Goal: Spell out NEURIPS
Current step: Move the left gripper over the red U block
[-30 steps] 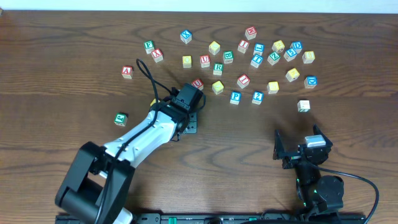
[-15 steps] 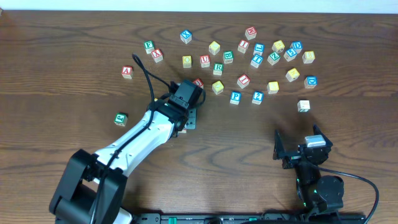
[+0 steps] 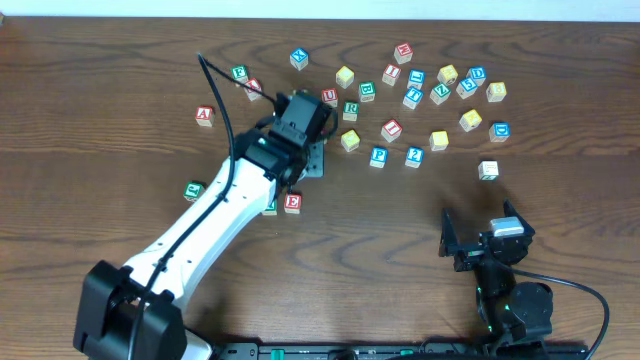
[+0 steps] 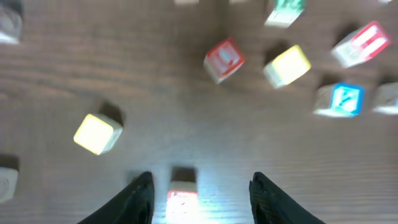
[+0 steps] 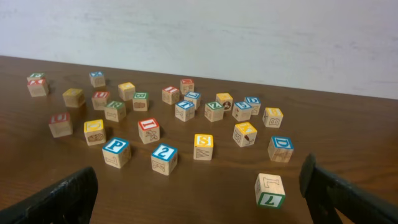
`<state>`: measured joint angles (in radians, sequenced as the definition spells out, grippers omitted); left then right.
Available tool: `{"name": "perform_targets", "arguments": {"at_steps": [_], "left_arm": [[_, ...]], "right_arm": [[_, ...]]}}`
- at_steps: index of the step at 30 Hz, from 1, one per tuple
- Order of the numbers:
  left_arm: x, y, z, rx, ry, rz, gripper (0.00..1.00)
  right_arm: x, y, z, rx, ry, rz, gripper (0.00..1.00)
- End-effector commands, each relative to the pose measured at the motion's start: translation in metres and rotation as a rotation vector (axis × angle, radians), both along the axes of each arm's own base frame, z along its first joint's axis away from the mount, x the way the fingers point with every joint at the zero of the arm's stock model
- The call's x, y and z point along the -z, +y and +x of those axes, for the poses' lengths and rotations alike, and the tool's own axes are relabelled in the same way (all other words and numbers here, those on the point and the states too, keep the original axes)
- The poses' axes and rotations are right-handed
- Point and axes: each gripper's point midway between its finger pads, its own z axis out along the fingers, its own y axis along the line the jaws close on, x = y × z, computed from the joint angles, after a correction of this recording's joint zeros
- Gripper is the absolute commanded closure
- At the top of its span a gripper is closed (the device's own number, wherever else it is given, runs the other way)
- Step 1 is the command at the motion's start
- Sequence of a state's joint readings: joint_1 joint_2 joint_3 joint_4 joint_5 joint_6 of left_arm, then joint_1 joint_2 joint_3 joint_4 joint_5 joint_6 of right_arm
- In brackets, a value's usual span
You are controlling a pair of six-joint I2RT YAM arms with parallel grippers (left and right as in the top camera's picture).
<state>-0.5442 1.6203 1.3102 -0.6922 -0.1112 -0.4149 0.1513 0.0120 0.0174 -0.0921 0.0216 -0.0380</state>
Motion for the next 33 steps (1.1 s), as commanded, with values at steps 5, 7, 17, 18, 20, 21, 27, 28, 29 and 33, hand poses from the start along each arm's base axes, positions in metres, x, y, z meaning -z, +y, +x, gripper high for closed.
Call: {"name": "perform_targets", "arguments": {"at_steps": [5, 7, 17, 18, 20, 21, 27, 28, 29, 33], "left_arm": [[-0.041, -0.004, 0.015, -0.065, -0.083, -0.073, 0.51], [-0.045, -0.006, 0.018, -0.077, -0.095, -0.092, 0.51], [-0.056, 0.001, 0.027, -0.162, -0.110, -0.142, 0.50], [-0.057, 0.002, 0.028, -0.174, -0.111, -0.148, 0.50], [-0.058, 0.006, 0.030, -0.210, -0.109, -0.164, 0.50], [-0.057, 0.008, 0.030, -0.233, -0.106, -0.174, 0.50], [-0.042, 0.019, 0.038, -0.344, -0.074, -0.182, 0.51], [-0.037, 0.020, 0.040, -0.352, -0.062, -0.176, 0.50], [-0.033, 0.020, 0.042, -0.355, -0.053, -0.168, 0.50], [-0.014, 0.015, 0.051, -0.362, -0.002, -0.131, 0.50]], "right_arm": [[0.001, -0.003, 0.000, 0.011, -0.002, -0.012, 0.01], [0.001, -0.003, 0.000, 0.011, -0.002, -0.012, 0.01], [0.001, -0.003, 0.000, 0.011, -0.002, -0.012, 0.01], [0.001, -0.003, 0.000, 0.011, -0.002, -0.012, 0.01], [0.001, -0.003, 0.000, 0.011, -0.002, -0.012, 0.01], [0.001, -0.003, 0.000, 0.011, -0.002, -0.012, 0.01], [0.001, -0.003, 0.000, 0.011, -0.002, -0.012, 0.01], [0.001, -0.003, 0.000, 0.011, -0.002, -0.012, 0.01], [0.001, -0.003, 0.000, 0.011, -0.002, -0.012, 0.01], [0.001, -0.003, 0.000, 0.011, -0.002, -0.012, 0.01]]}}
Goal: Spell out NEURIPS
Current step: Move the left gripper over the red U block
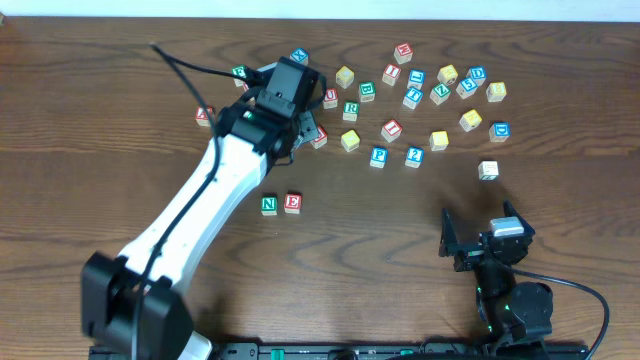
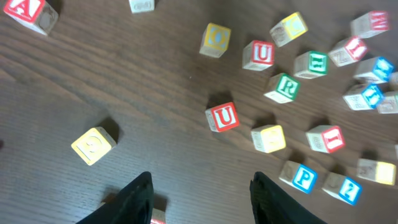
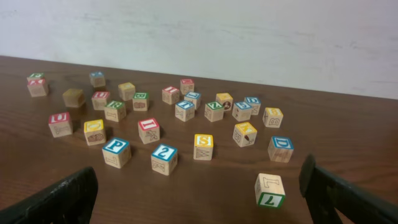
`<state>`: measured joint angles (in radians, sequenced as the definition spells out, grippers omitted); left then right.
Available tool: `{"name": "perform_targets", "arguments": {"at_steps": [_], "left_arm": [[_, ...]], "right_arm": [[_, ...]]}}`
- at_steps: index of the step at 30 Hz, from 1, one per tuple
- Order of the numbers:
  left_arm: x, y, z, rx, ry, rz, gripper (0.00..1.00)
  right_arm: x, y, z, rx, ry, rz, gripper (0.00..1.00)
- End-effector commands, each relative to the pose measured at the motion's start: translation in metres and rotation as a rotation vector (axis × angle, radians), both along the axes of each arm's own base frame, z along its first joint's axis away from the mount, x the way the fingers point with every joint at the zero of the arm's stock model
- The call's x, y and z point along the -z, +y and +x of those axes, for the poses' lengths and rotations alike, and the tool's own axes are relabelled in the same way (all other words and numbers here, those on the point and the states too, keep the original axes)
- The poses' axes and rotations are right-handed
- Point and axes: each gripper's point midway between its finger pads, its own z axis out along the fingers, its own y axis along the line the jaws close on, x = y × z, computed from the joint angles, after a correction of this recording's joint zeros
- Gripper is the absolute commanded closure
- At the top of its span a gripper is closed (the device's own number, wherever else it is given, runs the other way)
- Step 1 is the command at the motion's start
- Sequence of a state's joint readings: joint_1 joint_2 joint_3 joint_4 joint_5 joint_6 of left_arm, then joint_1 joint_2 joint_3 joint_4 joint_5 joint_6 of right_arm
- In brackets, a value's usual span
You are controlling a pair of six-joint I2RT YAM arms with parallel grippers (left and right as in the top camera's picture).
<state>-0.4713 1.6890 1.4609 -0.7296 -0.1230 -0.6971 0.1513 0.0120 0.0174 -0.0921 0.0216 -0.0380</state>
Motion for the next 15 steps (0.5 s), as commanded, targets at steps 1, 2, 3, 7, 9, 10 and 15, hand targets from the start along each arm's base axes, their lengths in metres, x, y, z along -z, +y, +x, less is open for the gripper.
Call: {"name": "perform_targets", "arguments": {"at_steps": [1, 2, 3, 7, 9, 10, 15], "left_arm": [[0.017, -0.002, 0.016, -0.042, 0.040, 0.024, 0.50], [0.022, -0.003, 0.019, -0.045, 0.054, 0.029, 0.50], [0.029, -0.006, 0.023, -0.049, 0.067, 0.034, 0.50], [0.049, -0.013, 0.038, -0.050, 0.107, 0.052, 0.50], [0.056, -0.017, 0.044, -0.053, 0.126, 0.061, 0.50], [0.057, -0.018, 0.047, -0.053, 0.130, 0.062, 0.50], [0.063, -0.022, 0.056, -0.072, 0.130, 0.056, 0.50]], "right_arm": [[0.001, -0.003, 0.000, 0.011, -0.002, -0.012, 0.01], [0.001, -0.003, 0.000, 0.011, -0.002, -0.012, 0.01], [0.001, -0.003, 0.000, 0.011, -0.002, -0.012, 0.01], [0.001, -0.003, 0.000, 0.011, -0.002, -0.012, 0.01], [0.001, -0.003, 0.000, 0.011, -0.002, -0.012, 0.01], [0.001, -0.003, 0.000, 0.011, -0.002, -0.012, 0.01], [0.001, -0.003, 0.000, 0.011, -0.002, -0.012, 0.01]]}}
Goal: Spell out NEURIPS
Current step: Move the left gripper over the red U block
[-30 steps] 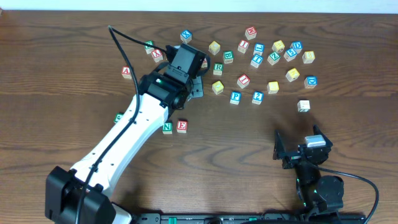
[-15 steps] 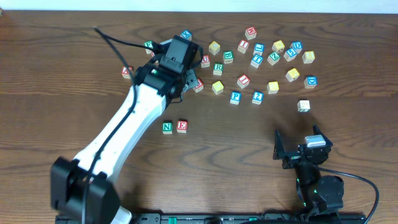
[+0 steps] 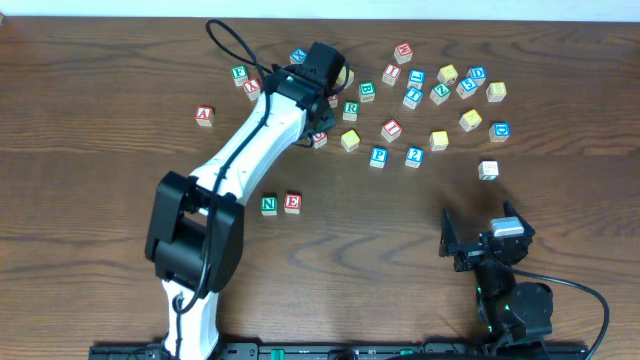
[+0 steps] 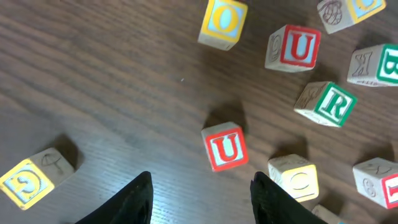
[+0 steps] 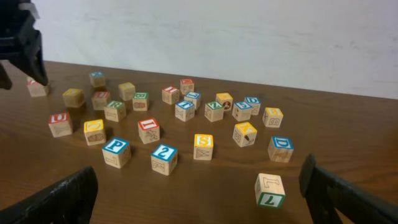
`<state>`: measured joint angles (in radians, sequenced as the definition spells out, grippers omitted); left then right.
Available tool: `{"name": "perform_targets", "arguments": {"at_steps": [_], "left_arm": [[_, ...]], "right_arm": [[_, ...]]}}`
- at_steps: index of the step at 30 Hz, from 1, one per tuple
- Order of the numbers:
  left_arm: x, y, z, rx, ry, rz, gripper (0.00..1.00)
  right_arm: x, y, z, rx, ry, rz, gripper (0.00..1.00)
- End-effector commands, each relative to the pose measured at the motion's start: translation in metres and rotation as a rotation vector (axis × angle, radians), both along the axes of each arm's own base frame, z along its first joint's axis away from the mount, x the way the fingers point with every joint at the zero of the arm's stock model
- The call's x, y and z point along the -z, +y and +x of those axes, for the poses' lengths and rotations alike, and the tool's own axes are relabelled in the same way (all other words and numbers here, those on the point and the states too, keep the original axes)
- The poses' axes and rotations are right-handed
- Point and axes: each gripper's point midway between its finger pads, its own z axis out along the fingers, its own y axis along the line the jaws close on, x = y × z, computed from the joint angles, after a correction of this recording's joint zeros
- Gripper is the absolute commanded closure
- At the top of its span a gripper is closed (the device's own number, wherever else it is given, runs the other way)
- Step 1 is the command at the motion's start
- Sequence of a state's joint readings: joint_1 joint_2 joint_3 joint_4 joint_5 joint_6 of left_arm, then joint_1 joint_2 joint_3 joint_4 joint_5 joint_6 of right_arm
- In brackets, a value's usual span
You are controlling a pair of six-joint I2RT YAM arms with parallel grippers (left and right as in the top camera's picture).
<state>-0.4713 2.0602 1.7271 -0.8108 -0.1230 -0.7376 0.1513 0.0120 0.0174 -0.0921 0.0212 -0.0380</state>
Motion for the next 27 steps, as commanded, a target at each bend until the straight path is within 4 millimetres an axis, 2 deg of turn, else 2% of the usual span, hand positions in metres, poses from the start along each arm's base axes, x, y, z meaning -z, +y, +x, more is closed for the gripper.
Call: {"name": "perform_targets", "arguments": {"at_steps": [1, 8, 22, 27], "left_arm": [[-0.011, 0.000, 0.013, -0.042, -0.046, -0.013, 0.50], [-0.003, -0.002, 0.016, -0.065, -0.043, -0.023, 0.50], [0.036, -0.014, 0.011, -0.049, 0.018, 0.005, 0.50], [0.037, -0.023, 0.013, -0.037, 0.003, -0.004, 0.50]], "right_arm": [[0.001, -0.003, 0.000, 0.011, -0.002, -0.012, 0.01], [0.001, -0.003, 0.000, 0.011, -0.002, -0.012, 0.01], [0.001, -0.003, 0.000, 0.011, -0.002, -0.012, 0.01], [0.001, -0.003, 0.000, 0.011, -0.002, -0.012, 0.01]]}}
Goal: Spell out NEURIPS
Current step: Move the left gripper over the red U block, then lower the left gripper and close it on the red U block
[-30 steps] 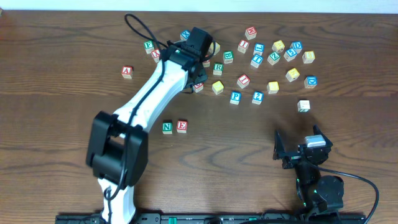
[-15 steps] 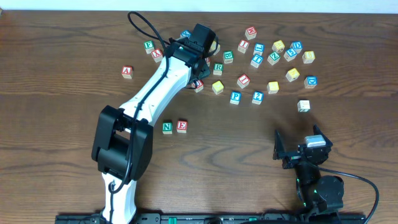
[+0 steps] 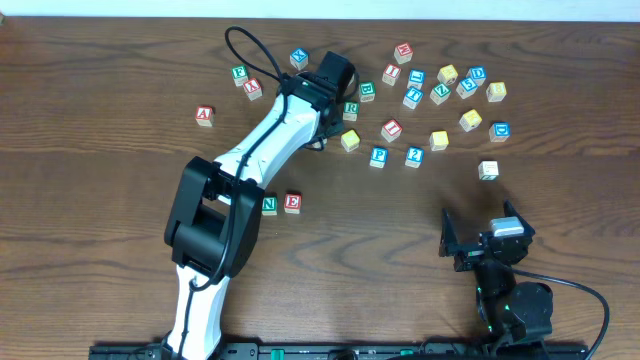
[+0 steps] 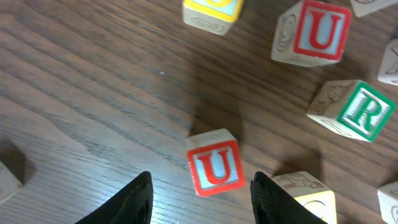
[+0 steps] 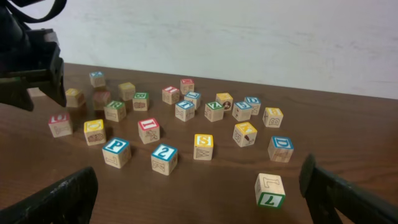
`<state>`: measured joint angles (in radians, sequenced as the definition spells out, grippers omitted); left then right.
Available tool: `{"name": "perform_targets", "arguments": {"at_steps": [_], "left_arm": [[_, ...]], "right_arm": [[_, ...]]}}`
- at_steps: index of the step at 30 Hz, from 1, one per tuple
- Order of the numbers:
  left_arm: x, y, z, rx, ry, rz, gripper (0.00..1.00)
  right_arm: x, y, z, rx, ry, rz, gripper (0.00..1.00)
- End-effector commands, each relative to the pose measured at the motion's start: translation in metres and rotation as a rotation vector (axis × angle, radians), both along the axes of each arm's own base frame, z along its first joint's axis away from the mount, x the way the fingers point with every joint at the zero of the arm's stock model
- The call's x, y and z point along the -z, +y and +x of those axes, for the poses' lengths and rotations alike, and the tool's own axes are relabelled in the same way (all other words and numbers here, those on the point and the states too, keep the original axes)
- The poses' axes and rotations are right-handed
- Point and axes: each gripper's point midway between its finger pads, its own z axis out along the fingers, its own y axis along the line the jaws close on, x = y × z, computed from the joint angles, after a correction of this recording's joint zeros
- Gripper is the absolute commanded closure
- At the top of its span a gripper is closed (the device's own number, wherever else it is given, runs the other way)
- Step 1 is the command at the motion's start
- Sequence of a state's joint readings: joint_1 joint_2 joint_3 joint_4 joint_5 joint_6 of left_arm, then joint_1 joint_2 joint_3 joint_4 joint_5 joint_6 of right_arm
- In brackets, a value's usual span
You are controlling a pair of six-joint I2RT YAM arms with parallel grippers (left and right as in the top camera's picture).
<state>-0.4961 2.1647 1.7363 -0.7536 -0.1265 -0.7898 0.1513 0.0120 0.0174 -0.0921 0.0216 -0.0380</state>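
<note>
A green N block (image 3: pixel 269 204) and a red E block (image 3: pixel 292 203) lie side by side on the table. My left gripper (image 4: pixel 200 200) is open and hangs low over a red U block (image 4: pixel 216 167), which lies just ahead of the gap between the fingers (image 4: pixel 142 198). From overhead the left gripper (image 3: pixel 322 122) covers that block. A second red U block (image 4: pixel 317 34) and a green R block (image 4: pixel 357 112) lie beyond it. The blue P block (image 5: pixel 116 149), red I block (image 5: pixel 148 129) and yellow S block (image 5: pixel 203 144) lie loose. My right gripper (image 5: pixel 199 208) rests open.
Several more letter blocks are scattered across the far right of the table (image 3: pixel 120 260). A yellow block (image 4: pixel 305 198) lies close to the left gripper's right finger. A lone block (image 5: pixel 270 190) stands nearest the right gripper. An A block (image 3: pixel 204 115) sits far left.
My left gripper has come closer to the red U block, which now looks larger and sits nearer the finger gap. The right arm has not moved.
My left gripper was open low over the red E block beside the N. Then it stood higher near the block cluster, with N and E left side by side. Then it was over a red U block, and now lower on it.
</note>
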Motion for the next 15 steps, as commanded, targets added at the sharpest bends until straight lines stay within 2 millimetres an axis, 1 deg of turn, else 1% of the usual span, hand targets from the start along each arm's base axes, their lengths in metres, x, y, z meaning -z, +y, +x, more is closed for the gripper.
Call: {"name": "perform_targets", "arguments": {"at_steps": [1, 8, 15], "left_arm": [[-0.004, -0.008, 0.007, -0.011, -0.030, -0.006, 0.50], [0.000, -0.010, 0.006, -0.007, -0.023, -0.002, 0.50], [0.014, -0.010, 0.004, -0.009, 0.002, 0.011, 0.50]], "right_arm": [[0.001, -0.003, 0.000, 0.011, -0.002, -0.012, 0.01], [0.001, -0.003, 0.000, 0.011, -0.002, -0.012, 0.01], [0.001, -0.003, 0.000, 0.011, -0.002, -0.012, 0.01]]}}
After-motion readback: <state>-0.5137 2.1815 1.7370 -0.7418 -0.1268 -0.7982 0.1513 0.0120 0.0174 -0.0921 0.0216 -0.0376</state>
